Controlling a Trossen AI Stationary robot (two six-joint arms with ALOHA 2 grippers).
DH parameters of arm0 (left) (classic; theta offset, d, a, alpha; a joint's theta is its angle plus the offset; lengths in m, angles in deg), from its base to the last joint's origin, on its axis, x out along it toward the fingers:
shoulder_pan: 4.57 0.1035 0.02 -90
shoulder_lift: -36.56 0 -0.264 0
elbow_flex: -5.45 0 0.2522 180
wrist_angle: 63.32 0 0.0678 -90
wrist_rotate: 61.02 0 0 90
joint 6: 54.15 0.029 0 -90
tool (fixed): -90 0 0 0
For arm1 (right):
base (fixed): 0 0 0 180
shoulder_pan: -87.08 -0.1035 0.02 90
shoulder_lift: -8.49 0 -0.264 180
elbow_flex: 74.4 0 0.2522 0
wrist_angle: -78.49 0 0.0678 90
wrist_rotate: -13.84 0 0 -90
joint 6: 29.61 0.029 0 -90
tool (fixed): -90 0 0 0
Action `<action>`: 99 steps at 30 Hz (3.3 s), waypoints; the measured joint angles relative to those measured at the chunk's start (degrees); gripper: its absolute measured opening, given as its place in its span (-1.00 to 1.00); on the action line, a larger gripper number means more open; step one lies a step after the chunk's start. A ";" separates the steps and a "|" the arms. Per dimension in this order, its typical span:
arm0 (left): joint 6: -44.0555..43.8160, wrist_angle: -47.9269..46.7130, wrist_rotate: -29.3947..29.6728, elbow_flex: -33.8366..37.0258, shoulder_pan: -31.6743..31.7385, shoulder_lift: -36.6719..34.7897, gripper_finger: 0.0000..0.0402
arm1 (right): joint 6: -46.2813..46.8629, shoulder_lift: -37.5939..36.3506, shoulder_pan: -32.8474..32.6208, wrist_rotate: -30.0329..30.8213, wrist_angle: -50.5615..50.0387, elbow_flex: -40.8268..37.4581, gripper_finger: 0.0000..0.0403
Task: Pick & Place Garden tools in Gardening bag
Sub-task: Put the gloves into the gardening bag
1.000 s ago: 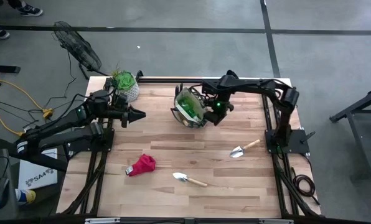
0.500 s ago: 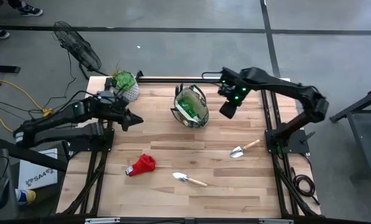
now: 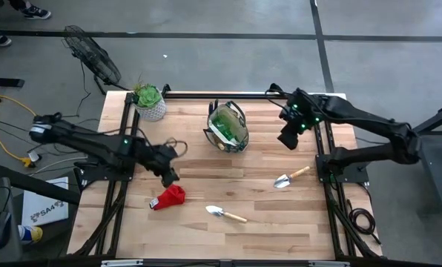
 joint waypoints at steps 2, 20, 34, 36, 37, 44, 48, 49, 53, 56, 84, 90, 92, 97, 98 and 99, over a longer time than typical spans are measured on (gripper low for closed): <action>-0.86 0.14 -0.02 -1.85 -2.60 3.07 -0.49 | -0.25 -1.73 0.00 -0.17 0.49 -1.34 -0.10; 3.07 -2.11 -7.02 -8.77 -14.77 17.30 -0.49 | -5.84 -3.80 0.00 -0.43 0.89 -2.71 -0.10; -6.88 3.62 -13.24 -8.79 -14.74 17.28 0.00 | -8.15 -3.77 0.00 -0.60 0.83 -2.71 -0.10; -8.49 3.62 -14.56 -8.78 -14.74 17.28 0.10 | -8.71 -3.77 0.00 -0.60 0.83 -2.71 -0.10; -9.12 3.62 -14.96 -8.77 -14.74 17.28 0.13 | -8.92 -3.77 0.00 -0.60 0.83 -2.71 -0.10; -13.34 1.46 -15.61 -10.00 -14.72 17.28 0.16 | -9.13 -3.77 0.00 -0.62 0.83 -2.71 -0.10; -11.08 -7.58 -12.94 -14.41 -14.74 17.25 0.17 | -9.11 -3.77 0.00 -0.65 0.82 -2.71 -0.10; -9.97 -10.58 -11.29 -15.85 -14.75 17.25 0.17 | -9.12 -3.77 0.00 -0.65 0.79 -2.69 -0.10; -5.77 -22.22 -1.77 -21.23 -14.79 17.46 0.17 | -9.11 -3.77 0.00 -0.65 0.31 -2.67 -0.10; -1.95 -26.04 3.69 -22.71 -15.58 18.13 0.17 | -9.11 -3.77 0.00 -0.67 0.10 -2.67 -0.10; 10.46 -24.45 5.68 -22.23 -18.52 37.90 0.14 | -10.40 -3.75 0.00 -0.45 -0.01 -2.65 -0.10; 9.83 -22.36 2.86 -22.37 -18.50 41.15 -0.15 | -10.42 -3.75 0.01 -0.40 -0.01 -2.65 -0.10; 9.77 -21.81 2.54 -22.41 -18.50 41.79 -0.27 | -10.42 -3.75 0.00 -0.38 -0.01 -2.65 -0.10; 7.64 -20.99 2.79 -22.40 -18.47 42.50 -0.64 | -10.37 -3.75 0.00 -0.32 -0.01 -2.65 -0.10; 7.35 -21.00 2.92 -22.54 -18.45 42.49 -0.72 | -10.35 -3.75 0.02 -0.34 -0.01 -2.65 -0.10; 7.19 -21.16 3.25 -22.82 -18.47 42.39 -0.80 | -10.33 -3.75 0.00 -0.32 -0.01 -2.65 -0.10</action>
